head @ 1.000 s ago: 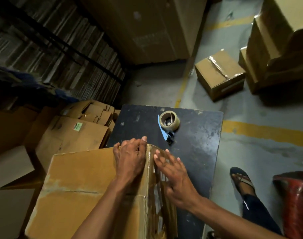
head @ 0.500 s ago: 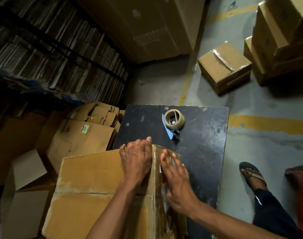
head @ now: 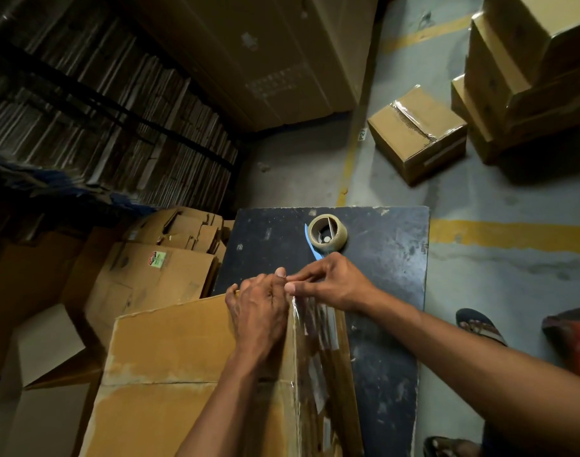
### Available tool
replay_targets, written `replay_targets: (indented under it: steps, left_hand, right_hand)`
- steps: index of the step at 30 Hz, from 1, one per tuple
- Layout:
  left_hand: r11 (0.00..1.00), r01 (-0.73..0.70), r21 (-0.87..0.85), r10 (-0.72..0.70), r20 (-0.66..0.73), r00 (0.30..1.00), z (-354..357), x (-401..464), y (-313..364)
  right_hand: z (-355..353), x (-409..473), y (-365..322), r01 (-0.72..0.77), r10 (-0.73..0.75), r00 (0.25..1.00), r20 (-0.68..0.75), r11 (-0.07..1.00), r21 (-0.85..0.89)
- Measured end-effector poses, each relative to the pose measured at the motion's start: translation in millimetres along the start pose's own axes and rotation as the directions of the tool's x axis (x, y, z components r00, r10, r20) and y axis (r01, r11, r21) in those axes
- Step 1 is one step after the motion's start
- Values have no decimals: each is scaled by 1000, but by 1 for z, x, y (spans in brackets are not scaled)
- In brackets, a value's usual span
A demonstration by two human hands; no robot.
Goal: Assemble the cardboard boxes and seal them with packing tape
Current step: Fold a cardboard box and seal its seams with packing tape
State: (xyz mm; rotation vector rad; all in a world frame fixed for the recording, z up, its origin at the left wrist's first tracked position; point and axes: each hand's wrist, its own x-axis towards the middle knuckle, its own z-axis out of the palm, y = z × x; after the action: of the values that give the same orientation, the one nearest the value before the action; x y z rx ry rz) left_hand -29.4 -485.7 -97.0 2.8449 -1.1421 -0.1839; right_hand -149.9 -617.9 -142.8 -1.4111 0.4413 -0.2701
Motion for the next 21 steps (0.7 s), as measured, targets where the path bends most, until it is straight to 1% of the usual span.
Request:
replay_targets:
  steps: [2, 5, 8, 12, 14, 16, 19, 21]
  left_hand:
    - [1000, 13, -14, -13, -8, 1000, 2, 2, 1]
    - [1000, 10, -2, -10, -11, 1000, 5, 2, -1]
    - [1000, 4, 7, -4, -20, 1000, 7, 3, -4]
    - [1000, 1, -15, -2, -14, 1000, 7, 1, -3]
    - [999, -8, -31, 8, -21, 1000, 6, 1, -3]
    - [999, -8, -44, 7, -22, 1000, 5, 1, -4]
    - [999, -17, -32, 16, -25, 1000, 5, 1, -3]
    - [1000, -16, -27, 15, -26, 1000, 5, 1, -3]
  right_hand:
    - [-7, 8, 14, 34, -42, 997, 69, 994, 108]
    - [-11, 18, 34, 45, -63, 993, 104, 984, 170]
    - [-15, 22, 51, 12, -28, 993, 115, 991, 135]
    - [-29, 23, 46, 23, -32, 973, 230, 999, 39]
    - [-31, 22, 35, 21, -34, 965, 259, 998, 51]
    - [-26, 23, 25, 34, -53, 966, 252, 996, 79]
    - [-13, 23, 29, 81, -75, 974, 215, 997, -20]
    - [-9, 21, 44, 57, -48, 984, 169, 997, -50]
